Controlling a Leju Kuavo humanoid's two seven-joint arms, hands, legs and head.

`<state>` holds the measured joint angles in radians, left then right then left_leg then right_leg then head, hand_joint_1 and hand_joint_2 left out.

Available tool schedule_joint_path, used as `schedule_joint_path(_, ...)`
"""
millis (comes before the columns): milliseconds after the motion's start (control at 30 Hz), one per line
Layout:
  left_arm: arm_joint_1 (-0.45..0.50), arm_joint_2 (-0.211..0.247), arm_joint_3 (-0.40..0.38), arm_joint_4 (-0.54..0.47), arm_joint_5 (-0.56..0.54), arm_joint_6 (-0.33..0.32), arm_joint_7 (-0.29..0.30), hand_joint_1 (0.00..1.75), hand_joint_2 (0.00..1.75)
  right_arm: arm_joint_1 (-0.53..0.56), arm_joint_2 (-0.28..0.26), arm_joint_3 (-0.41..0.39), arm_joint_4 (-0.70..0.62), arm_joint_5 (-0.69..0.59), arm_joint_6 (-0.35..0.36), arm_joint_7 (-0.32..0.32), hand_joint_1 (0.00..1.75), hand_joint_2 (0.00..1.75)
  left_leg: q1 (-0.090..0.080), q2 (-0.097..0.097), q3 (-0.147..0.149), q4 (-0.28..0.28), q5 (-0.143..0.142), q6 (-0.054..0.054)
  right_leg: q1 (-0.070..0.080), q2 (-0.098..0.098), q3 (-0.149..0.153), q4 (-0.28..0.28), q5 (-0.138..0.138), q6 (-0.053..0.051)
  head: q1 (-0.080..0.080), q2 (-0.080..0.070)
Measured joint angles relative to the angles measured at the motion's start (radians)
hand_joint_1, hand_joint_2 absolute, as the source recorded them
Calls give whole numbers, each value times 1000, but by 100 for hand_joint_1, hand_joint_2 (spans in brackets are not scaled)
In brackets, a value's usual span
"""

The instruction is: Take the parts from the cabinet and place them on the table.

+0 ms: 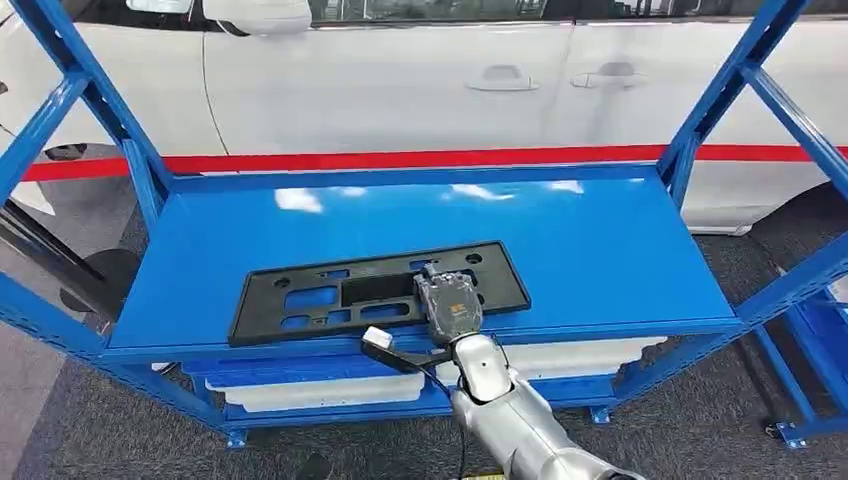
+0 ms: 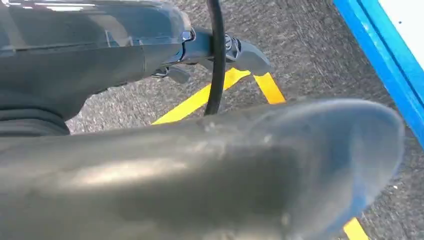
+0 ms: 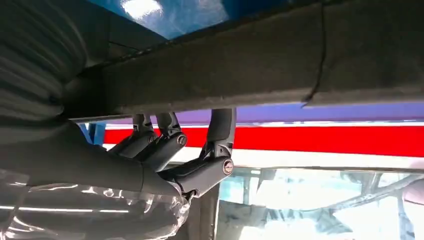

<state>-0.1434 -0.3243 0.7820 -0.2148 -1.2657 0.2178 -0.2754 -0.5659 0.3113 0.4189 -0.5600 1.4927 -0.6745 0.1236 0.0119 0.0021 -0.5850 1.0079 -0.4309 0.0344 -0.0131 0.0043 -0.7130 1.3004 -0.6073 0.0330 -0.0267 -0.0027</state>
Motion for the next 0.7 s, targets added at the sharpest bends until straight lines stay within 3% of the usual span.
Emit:
schedule_joint_path(33,1,0,0,0,0,0,0,0,0,1,0,0,0,-2,-2,-1,171,175,-1,0,0,0,0,0,0,0,-11,21,5,0,0,0)
schedule_joint_path(67,1,0,-1,0,0,0,1,0,0,1,0,0,1,-3,-5,-2,173,175,-2,-1,2,0,0,0,0,0,3,-6,33,-3,0,0)
schedule_joint_path(133,1,0,-4,0,0,0,2,0,0,4,0,0,1,-18,-19,-17,175,175,-3,-4,7,0,-1,-2,2,0,92,-179,126,-15,0,0)
schedule_joint_path(167,1,-1,-5,0,0,1,2,0,0,6,0,0,-2,-32,-25,-31,175,175,-4,-4,9,0,-1,-3,5,1,136,-263,158,-24,0,0)
schedule_joint_path(200,2,-3,-6,0,4,3,2,0,0,13,0,0,-8,-54,-29,-57,175,175,-4,-4,7,0,0,-9,11,-1,147,-292,142,-31,0,0)
schedule_joint_path(233,1,-3,-6,0,12,5,1,0,0,26,2,0,-30,-126,-30,-116,175,175,-5,-4,5,2,-1,-17,16,-3,147,-302,152,-32,0,0)
schedule_joint_path(300,3,-3,-5,0,32,18,-2,0,0,66,4,0,-96,-326,-30,-311,175,175,2,-2,10,-3,-1,-30,23,0,148,-300,150,-39,0,0)
schedule_joint_path(333,3,-3,-4,0,39,22,-4,0,0,83,10,1,-155,-474,-19,-405,175,175,0,-1,12,-4,-2,-37,19,1,150,-306,154,-46,0,0)
schedule_joint_path(400,4,-3,-2,0,46,24,-6,0,0,109,19,10,-228,-621,4,-448,175,175,3,-1,10,9,-15,-41,10,-2,158,-317,161,-53,0,0)
schedule_joint_path(467,5,-3,2,0,58,27,-9,0,0,154,18,40,-378,-852,53,-487,175,175,2,-1,-34,109,-84,-49,8,-5,157,-318,160,-63,0,0)
schedule_joint_path(533,9,-2,11,0,64,32,-10,0,0,212,4,70,-534,-1031,86,-507,175,175,5,-1,-112,273,-159,-57,9,-10,151,-316,160,-63,0,0)
schedule_joint_path(567,13,-2,14,0,69,34,-10,0,0,237,-5,83,-603,-1073,95,-513,175,175,5,-1,-134,321,-167,-59,9,-10,147,-314,160,-63,0,0)
schedule_joint_path(600,17,0,15,0,70,35,-10,0,0,256,-12,93,-657,-1088,102,-512,175,175,6,-1,-131,316,-153,-59,9,-10,146,-311,159,-63,0,0)
schedule_joint_path(633,18,1,16,0,72,35,-10,0,0,273,-19,101,-703,-1093,103,-514,175,175,6,-1,-103,259,-111,-57,9,-9,146,-307,156,-62,0,0)
schedule_joint_path(700,16,2,16,0,71,35,-10,0,0,291,-31,116,-778,-1102,107,-516,175,175,6,0,-8,67,-15,-49,9,-7,149,-298,148,-56,0,0)
